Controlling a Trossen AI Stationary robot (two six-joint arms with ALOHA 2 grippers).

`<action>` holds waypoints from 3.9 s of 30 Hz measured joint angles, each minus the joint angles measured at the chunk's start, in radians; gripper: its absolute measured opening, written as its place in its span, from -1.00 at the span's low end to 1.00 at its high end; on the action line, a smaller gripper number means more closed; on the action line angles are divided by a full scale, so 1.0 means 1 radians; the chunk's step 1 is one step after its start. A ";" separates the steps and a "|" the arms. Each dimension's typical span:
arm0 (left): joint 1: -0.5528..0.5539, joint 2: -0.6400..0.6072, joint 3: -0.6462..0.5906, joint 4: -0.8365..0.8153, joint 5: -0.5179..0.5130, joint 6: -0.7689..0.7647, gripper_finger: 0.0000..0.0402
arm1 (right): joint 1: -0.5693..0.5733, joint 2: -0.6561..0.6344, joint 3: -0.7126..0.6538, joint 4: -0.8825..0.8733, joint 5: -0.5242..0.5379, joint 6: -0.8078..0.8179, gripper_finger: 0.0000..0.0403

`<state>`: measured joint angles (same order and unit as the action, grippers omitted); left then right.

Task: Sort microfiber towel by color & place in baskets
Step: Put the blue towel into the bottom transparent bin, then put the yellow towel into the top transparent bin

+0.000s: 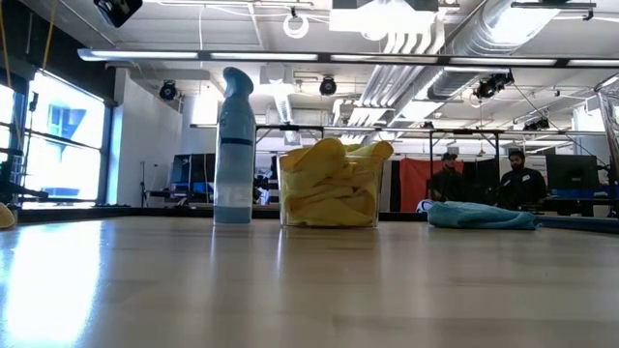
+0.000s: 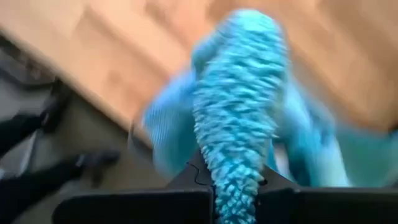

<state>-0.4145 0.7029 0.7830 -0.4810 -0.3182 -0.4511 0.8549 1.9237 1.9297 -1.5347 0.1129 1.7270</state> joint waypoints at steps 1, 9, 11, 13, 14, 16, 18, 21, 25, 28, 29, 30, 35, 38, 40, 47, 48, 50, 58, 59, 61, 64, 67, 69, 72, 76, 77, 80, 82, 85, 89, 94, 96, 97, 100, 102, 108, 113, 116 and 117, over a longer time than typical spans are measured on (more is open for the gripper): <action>0.000 -0.002 0.000 -0.001 0.000 0.000 -0.42 | -0.008 0.016 0.000 -0.006 0.043 -0.014 -1.00; 0.000 -0.001 0.000 -0.001 0.002 0.016 -0.42 | -0.036 0.137 -0.009 -0.030 0.124 -0.004 -1.00; 0.000 -0.001 0.000 -0.001 0.006 0.016 -0.42 | -0.022 0.146 -0.053 0.009 0.124 0.049 -1.00; 0.000 -0.001 0.000 -0.001 0.021 0.016 -0.42 | 0.000 0.146 -0.117 0.083 0.124 0.118 -1.00; 0.000 -0.001 0.000 -0.001 0.026 0.015 -0.42 | 0.012 0.145 -0.149 0.115 0.124 0.161 -1.00; 0.000 -0.001 0.000 -0.001 0.031 0.011 -0.42 | 0.036 0.134 -0.217 0.166 0.128 0.259 -1.00; 0.000 -0.001 0.000 -0.001 0.036 0.010 -0.42 | 0.054 0.119 -0.287 0.234 0.148 0.343 -1.00; 0.001 -0.001 0.000 0.000 0.037 0.010 -0.42 | 0.059 0.109 -0.392 0.385 0.135 0.363 -1.00; 0.001 -0.001 0.000 0.001 0.037 0.007 -0.42 | 0.045 0.100 -0.519 0.587 0.158 0.365 -0.99; 0.001 -0.001 0.000 0.001 0.036 -0.010 -0.42 | 0.042 0.096 -0.569 0.645 0.162 0.367 -0.93; 0.001 -0.001 0.000 0.001 0.036 -0.012 -0.42 | 0.042 0.097 -0.572 0.650 0.167 0.367 -0.91; 0.001 -0.001 0.000 0.001 0.036 -0.018 -0.42 | 0.043 0.097 -0.571 0.649 0.174 0.367 -0.88; 0.001 -0.001 0.001 0.001 0.036 -0.020 -0.42 | 0.044 0.106 -0.511 0.579 0.190 0.359 -0.69; 0.001 -0.001 0.001 0.001 0.036 -0.019 -0.42 | 0.044 0.113 -0.457 0.504 0.170 0.357 -0.55; 0.001 -0.001 0.001 0.000 0.036 -0.019 -0.42 | 0.044 0.117 -0.410 0.438 0.152 0.340 -0.46; 0.001 -0.001 0.001 0.000 0.036 -0.019 -0.42 | 0.053 0.115 -0.198 0.174 0.158 0.314 -0.21; 0.001 -0.001 0.001 0.000 0.036 -0.020 -0.42 | 0.057 0.114 -0.167 0.144 0.161 0.314 -0.19; 0.001 -0.001 0.001 0.000 0.036 -0.028 -0.42 | 0.063 0.113 -0.119 0.095 0.168 0.315 -0.16; 0.001 -0.001 0.001 0.000 0.037 -0.043 -0.42 | 0.107 0.111 -0.014 -0.040 0.169 0.413 -0.14; 0.001 -0.001 0.001 0.000 0.037 -0.043 -0.42 | 0.111 0.111 -0.014 -0.039 0.170 0.414 -0.14; 0.001 -0.001 0.001 0.000 0.037 -0.043 -0.42 | 0.115 0.111 -0.014 -0.035 0.177 0.420 -0.14; 0.001 -0.001 0.001 0.000 0.037 -0.043 -0.42 | 0.115 0.111 -0.014 -0.016 0.245 0.420 -0.14; 0.001 -0.001 0.001 0.000 0.037 -0.044 -0.42 | 0.107 0.110 -0.005 -0.006 0.334 0.410 -0.14; 0.001 -0.001 0.001 0.006 0.038 -0.044 -0.42 | 0.099 0.109 -0.005 -0.001 0.402 0.396 -0.15; 0.001 -0.001 0.001 0.028 0.037 -0.044 -0.42 | 0.084 0.109 -0.005 0.000 0.551 0.385 -0.16; 0.001 -0.001 0.001 0.051 0.012 -0.026 -0.42 | 0.034 0.109 -0.005 0.002 0.769 0.351 -0.19; 0.001 -0.001 0.001 0.058 0.003 -0.017 -0.42 | 0.016 0.109 -0.005 0.003 0.817 0.336 -0.19; 0.001 -0.001 0.001 0.074 -0.023 -0.001 -0.42 | -0.053 0.109 -0.005 0.020 0.884 0.280 -0.21; 0.002 -0.001 0.001 0.085 -0.032 0.018 -0.42 | -0.113 0.109 -0.005 0.047 0.864 0.212 -0.22; 0.002 -0.001 0.002 0.095 -0.047 0.042 -0.42 | -0.206 0.109 -0.005 0.138 0.769 0.039 -0.23; 0.002 -0.001 0.002 0.094 -0.058 0.037 -0.42 | -0.314 0.109 -0.006 0.341 0.609 -0.326 -0.23; 0.002 -0.001 0.002 0.092 -0.060 0.052 -0.42 | -0.418 0.109 -0.039 0.587 0.472 -0.663 -0.23; 0.002 -0.001 0.002 0.089 -0.060 0.067 -0.42 | -0.452 0.109 -0.066 0.672 0.425 -0.751 -0.23; 0.002 -0.001 0.002 0.089 -0.060 0.068 -0.42 | -0.466 0.110 -0.077 0.709 0.406 -0.784 -0.23; 0.002 -0.001 0.002 0.086 -0.060 0.068 -0.42 | -0.502 0.109 -0.129 0.862 0.354 -0.856 -0.23; 0.002 -0.001 0.002 0.081 -0.061 0.068 -0.42 | -0.514 0.111 -0.162 0.925 0.322 -0.905 -0.23; 0.002 0.014 0.002 0.077 -0.080 0.060 -0.42 | -0.514 0.104 -0.258 0.968 0.285 -0.902 -0.23; 0.002 0.061 0.043 -0.024 -0.092 0.032 -0.42 | -0.514 0.052 -0.390 1.091 0.258 -0.871 -0.23; 0.001 0.104 0.098 -0.133 -0.097 0.002 -0.42 | -0.514 0.000 -0.488 1.173 0.276 -0.856 -0.23; 0.000 0.120 0.117 -0.170 -0.098 -0.012 -0.42 | -0.513 -0.024 -0.517 1.192 0.293 -0.851 -0.23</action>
<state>-0.4143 0.8224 0.8996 -0.6514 -0.4159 -0.4633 0.3415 1.9000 1.4123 -0.3425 0.4059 0.8758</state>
